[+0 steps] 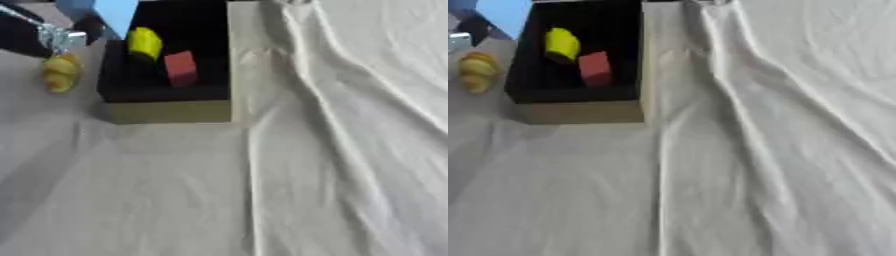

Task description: Pick up objects on the table and place them in the box.

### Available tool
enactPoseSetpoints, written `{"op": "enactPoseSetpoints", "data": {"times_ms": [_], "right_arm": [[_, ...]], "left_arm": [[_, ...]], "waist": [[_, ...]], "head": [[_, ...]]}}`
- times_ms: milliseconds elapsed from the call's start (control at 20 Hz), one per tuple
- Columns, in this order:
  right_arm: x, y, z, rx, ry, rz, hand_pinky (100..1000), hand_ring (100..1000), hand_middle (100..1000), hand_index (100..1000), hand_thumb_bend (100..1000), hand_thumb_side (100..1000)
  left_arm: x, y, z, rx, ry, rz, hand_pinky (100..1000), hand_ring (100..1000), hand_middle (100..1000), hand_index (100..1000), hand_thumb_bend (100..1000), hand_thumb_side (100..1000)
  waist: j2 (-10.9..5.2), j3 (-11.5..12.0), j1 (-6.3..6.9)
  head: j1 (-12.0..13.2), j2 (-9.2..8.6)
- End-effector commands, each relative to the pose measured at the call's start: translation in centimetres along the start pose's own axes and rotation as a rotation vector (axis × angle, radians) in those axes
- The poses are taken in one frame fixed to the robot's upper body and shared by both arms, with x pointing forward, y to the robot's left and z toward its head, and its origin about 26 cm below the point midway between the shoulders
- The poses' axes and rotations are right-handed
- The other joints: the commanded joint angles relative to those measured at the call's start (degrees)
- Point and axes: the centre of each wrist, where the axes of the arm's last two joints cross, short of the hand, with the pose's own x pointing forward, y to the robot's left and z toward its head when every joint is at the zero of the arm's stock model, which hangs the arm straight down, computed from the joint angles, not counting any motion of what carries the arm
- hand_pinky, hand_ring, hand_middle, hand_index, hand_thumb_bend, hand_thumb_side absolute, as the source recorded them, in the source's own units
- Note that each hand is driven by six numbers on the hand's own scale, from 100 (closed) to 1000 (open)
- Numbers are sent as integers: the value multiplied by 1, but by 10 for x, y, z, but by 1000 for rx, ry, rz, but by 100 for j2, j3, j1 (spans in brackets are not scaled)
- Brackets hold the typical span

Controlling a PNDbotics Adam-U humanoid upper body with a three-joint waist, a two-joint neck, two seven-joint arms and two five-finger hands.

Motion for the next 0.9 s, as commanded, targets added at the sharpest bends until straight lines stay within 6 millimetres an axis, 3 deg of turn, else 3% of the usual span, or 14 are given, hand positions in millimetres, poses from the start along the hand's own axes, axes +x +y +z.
{"op": "enactPoseSetpoints", "data": {"times_ms": [50,300,750,800,900], "right_arm": [[10,-6,-9,9,-50,4,735,664,562,691,100,709],[11,-5,-11,11,-56,-7,734,663,562,690,100,711],[11,-5,-10,11,-51,-10,733,662,560,689,100,715],[11,-4,-10,12,-49,-10,733,661,560,689,100,715],[10,-4,-9,12,-46,-12,733,661,559,688,100,715]], "left_arm": [[-9,-9,-22,-21,17,32,545,439,356,442,108,100],[-27,-41,-48,-80,60,32,545,447,366,453,117,100],[-40,-69,-57,-145,97,13,565,475,405,497,181,100],[-40,-71,-58,-148,91,14,582,498,436,536,216,100],[-38,-75,-59,-171,64,25,695,639,601,766,482,112]], "waist": [[-221,-42,66],[-174,-105,63],[-110,-111,71],[-106,-109,72],[-101,-114,75]], "head": [[83,-59],[118,-125],[114,-103],[110,-102],[105,-103]]}}
